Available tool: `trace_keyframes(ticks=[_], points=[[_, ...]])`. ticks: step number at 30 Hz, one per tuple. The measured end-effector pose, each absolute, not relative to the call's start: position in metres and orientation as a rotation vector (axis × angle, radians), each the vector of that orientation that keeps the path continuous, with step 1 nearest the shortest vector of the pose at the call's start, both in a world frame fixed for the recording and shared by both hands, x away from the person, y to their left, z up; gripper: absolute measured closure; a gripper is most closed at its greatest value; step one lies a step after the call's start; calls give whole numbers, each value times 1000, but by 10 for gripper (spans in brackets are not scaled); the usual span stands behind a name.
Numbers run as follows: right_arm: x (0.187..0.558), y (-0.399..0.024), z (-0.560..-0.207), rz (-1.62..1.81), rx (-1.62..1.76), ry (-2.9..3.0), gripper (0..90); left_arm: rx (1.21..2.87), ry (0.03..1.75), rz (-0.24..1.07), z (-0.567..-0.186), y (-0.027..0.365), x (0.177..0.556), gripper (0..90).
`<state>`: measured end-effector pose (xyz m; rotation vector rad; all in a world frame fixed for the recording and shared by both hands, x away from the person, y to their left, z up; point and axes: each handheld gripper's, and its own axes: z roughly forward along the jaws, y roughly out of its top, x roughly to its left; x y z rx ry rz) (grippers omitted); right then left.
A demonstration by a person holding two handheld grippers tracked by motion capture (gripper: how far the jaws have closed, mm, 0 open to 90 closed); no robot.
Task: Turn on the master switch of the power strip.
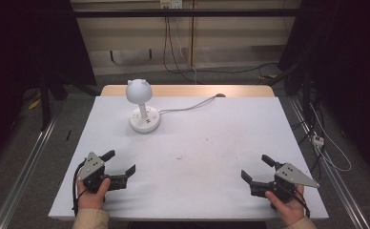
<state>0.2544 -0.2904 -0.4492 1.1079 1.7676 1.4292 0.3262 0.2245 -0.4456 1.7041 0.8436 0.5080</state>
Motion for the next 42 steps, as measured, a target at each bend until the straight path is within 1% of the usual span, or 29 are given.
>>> trace_keyframes(ticks=[19, 27, 42], points=[[253, -293, -449, 1436, 1131, 1753, 53, 1681, 839, 492, -439, 207, 339, 28], [254, -293, -448, 1439, 1133, 1748, 54, 1679, 887, 476, -436, 194, 349, 30], [254, -293, -448, 1441, 1128, 1753, 56, 1681, 911, 471, -436, 183, 362, 41]])
